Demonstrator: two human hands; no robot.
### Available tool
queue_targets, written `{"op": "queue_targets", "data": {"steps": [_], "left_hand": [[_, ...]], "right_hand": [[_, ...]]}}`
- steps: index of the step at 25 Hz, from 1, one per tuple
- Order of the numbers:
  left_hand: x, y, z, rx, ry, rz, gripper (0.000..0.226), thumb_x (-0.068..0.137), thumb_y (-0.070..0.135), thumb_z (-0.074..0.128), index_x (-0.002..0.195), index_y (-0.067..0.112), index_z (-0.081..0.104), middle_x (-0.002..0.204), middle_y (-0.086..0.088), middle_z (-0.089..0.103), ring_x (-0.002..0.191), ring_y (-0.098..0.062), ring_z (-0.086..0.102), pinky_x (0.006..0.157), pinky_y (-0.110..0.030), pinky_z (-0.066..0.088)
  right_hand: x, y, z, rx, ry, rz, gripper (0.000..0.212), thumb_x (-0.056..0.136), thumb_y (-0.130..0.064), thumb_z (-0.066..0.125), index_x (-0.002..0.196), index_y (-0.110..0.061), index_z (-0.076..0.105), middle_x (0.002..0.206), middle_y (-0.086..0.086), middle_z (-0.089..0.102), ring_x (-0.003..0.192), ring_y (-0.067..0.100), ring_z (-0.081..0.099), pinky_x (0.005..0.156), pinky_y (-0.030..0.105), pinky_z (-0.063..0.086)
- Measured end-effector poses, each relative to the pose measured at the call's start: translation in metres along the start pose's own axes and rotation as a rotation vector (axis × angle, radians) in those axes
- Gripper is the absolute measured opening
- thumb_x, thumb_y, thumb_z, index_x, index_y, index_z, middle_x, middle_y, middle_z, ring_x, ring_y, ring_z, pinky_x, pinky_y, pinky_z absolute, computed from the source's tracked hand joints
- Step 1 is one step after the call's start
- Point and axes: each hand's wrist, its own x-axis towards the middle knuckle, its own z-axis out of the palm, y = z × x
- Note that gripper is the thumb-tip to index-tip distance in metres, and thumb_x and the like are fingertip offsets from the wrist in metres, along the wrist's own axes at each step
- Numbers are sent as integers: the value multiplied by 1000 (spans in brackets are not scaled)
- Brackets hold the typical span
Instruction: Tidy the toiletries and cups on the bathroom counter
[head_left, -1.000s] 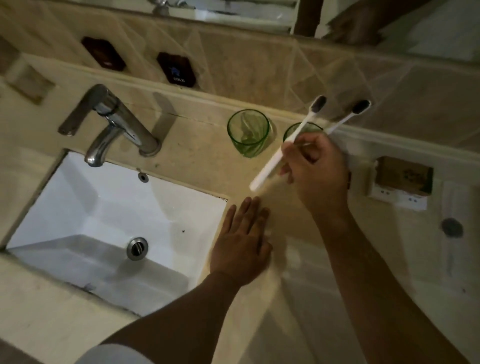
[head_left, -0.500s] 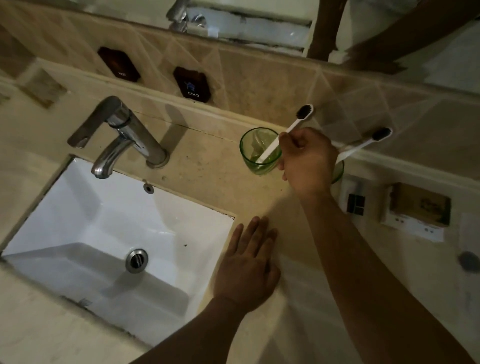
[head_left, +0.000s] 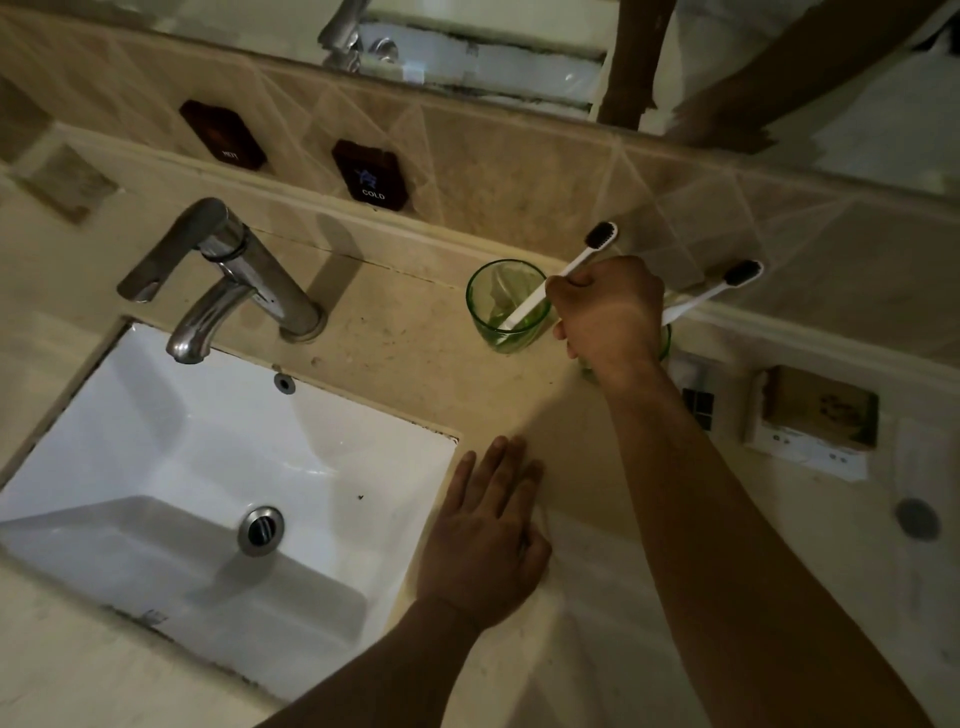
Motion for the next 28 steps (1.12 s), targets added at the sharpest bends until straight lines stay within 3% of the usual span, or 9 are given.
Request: {"op": "queue_targets", "data": {"steps": [6, 14, 23, 26, 28], "left_hand": [[1, 0, 0, 0, -2, 6, 67, 93, 43, 46, 155, 23, 31, 166, -2, 15, 155, -17, 3, 123, -43, 10], [1, 0, 0, 15, -1, 6, 68, 93, 45, 45, 155, 23, 30, 166, -3, 16, 155, -17, 4, 122, -43, 10], [0, -1, 2, 58, -12, 8, 69, 95, 47, 44, 157, 24, 25, 166, -2, 11, 155, -17, -1, 124, -41, 4], [0, 0, 1, 43, 17, 26, 69, 94, 45, 46, 156, 23, 26, 166, -3, 13, 155, -17, -2, 124, -41, 3], [-1, -3, 3, 49, 24, 24, 70, 94, 45, 46, 156, 22, 26, 166, -3, 13, 155, -17, -2, 124, -41, 2]], "right_hand": [[1, -1, 1, -40, -9, -32, 30, 86, -35, 62, 76, -12, 78, 59, 7, 72, 52, 23, 68, 69, 35, 60], [1, 0, -4, -31, -41, -10, 30, 88, -35, 64, 73, -13, 77, 56, 8, 71, 37, 15, 58, 53, 27, 55], [6, 4, -2, -86, -54, -59, 29, 86, -37, 66, 78, -11, 78, 66, 9, 74, 55, 21, 66, 66, 40, 61], [-6, 3, -10, -91, -7, -69, 34, 87, -42, 63, 78, -13, 77, 63, 5, 73, 58, 17, 69, 66, 30, 58], [-36, 13, -21, -46, 63, -113, 33, 92, -38, 59, 71, -14, 70, 57, -2, 65, 52, 7, 62, 59, 21, 49]]}}
